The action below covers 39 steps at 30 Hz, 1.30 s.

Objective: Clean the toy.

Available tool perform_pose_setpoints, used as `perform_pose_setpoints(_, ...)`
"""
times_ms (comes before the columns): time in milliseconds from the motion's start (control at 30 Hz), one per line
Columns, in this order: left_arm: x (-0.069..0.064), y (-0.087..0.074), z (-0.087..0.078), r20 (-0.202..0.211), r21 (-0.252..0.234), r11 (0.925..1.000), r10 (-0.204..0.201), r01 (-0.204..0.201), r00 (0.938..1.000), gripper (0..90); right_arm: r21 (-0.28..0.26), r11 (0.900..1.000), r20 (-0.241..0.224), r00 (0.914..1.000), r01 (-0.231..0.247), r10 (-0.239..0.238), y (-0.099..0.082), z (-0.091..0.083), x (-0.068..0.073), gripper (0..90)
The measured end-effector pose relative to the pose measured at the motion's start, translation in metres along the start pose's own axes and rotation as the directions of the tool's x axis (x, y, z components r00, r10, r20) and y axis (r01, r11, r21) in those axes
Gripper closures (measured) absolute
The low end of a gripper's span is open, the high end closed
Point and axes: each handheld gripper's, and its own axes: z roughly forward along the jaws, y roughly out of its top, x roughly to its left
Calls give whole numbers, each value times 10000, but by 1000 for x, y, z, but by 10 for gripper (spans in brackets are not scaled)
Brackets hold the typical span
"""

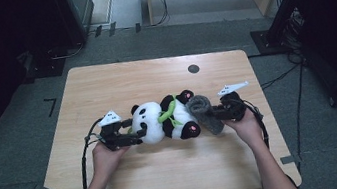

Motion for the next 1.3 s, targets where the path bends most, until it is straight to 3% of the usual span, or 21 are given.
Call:
perform_pose_setpoints(133, 0, 0, 0, -10, 4, 10000, 13, -13, 10000, 228, -9, 9995, 297, 9991, -307, 307, -3, -3, -9, 756)
perform_pose_setpoints(300, 0, 0, 0, -13, 7, 10000, 20, -20, 10000, 228, -802, 9948, 501, 9965, -629, 671, -3, -16, -16, 763)
perform_pose_setpoints(333, 0, 0, 0, -17, 7, 10000, 28, -28, 10000, 229, -1194, 9899, 418, 9958, -763, 818, -2, -23, -16, 764)
perform_pose_setpoints(367, 0, 0, 0, -17, 7, 10000, 33, -33, 10000, 228, -1194, 9899, 418, 9958, -763, 818, -2, -23, -16, 764)
perform_pose_setpoints(433, 0, 0, 0, -16, 19, 10000, 33, -33, 10000, 228, -1577, 9856, 380, 9970, -613, 681, 0, -30, -13, 764)
perform_pose_setpoints(500, 0, 0, 0, -20, 25, 10000, 41, -41, 10000, 228, -2016, 9793, 372, 9990, -173, 253, 7, -40, -1, 764)
perform_pose_setpoints(767, 0, 0, 0, -34, 11, 10000, 64, -64, 10000, 228, -2561, 9630, 102, 9964, 842, -844, 27, -50, 33, 764)
perform_pose_setpoints(867, -1, 0, 0, -42, 24, 10000, 71, -70, 10000, 229, -2535, 9582, -126, 9900, 1326, -1403, 34, -46, 49, 764)
perform_pose_setpoints(1000, -1, 0, 0, -41, 25, 10000, 74, -74, 10000, 228, -2178, 9590, -436, 9798, 1813, -1952, 40, -31, 67, 763)
perform_pose_setpoints(1167, -1, 0, 0, -29, 43, 9999, 111, -111, 9999, 228, -1689, 9647, -432, 9763, 2018, -2118, 40, -18, 70, 761)
perform_pose_setpoints(1300, -1, 0, 0, -7, 55, 9999, 110, -110, 9999, 228, -1413, 9712, -457, 9787, 1918, -1999, 39, -11, 67, 760)
